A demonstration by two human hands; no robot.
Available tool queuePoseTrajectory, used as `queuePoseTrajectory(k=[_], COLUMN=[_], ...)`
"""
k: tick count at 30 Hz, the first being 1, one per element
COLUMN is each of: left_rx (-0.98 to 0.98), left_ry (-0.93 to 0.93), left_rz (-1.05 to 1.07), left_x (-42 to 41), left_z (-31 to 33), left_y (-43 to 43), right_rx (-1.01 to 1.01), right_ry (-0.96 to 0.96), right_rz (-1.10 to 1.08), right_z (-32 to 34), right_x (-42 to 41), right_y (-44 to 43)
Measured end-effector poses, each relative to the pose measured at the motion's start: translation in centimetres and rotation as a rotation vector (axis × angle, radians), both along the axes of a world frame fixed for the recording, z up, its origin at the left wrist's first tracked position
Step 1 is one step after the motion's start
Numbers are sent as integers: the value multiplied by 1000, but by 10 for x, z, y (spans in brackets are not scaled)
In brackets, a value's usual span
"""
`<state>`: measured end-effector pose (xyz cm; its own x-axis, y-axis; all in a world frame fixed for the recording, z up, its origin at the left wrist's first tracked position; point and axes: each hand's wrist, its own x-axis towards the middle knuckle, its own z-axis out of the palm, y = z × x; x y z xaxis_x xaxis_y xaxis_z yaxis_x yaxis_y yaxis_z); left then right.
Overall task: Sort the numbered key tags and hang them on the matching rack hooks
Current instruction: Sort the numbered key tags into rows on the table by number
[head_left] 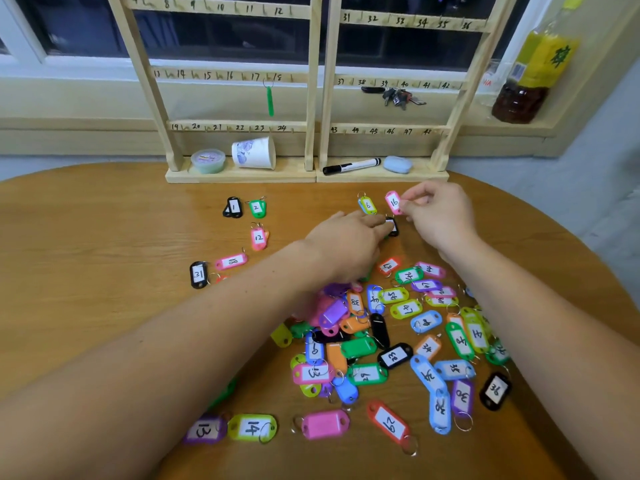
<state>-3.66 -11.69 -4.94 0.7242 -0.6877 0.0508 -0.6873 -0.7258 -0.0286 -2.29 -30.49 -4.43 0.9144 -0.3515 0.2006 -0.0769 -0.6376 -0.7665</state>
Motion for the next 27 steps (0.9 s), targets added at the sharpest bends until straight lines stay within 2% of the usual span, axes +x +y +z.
queuePoseTrajectory(k=[4,6,12,27], left_rx=[13,33,48,-20], left_ry=[-44,-48,-96,-102], left_rz=[-4,-6,-20,-70], left_x=[2,3,7,11], left_z=[-5,-7,-9,-8], left_y=[-6,-6,-10,-40], right_rx=[258,318,86,-6], right_ry=[-4,-5,16,9], right_rz=[56,75,67,37], right_z=[-3,-5,-11,-12], right_x=[0,3,5,2], right_y=[2,6,8,-37])
